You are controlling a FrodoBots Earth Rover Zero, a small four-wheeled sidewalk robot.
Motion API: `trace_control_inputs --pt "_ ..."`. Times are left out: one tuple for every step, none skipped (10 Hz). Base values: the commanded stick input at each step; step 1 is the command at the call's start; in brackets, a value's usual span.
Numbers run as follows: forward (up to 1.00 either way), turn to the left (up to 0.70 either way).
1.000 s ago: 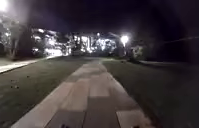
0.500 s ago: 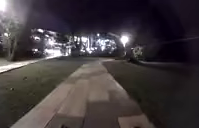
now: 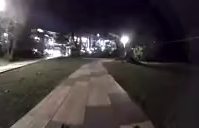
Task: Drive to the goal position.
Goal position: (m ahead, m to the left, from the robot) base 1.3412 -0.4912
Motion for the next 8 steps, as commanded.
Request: trace_control_inputs --pt "0.3 0.0" --pt "0.3 0.0" --pt "0.3 0.0" --pt "0.3 0.0" --pt "0.3 0.0" --pt "0.3 0.0" --pt "0.3 0.0" --pt "0.3 0.0"
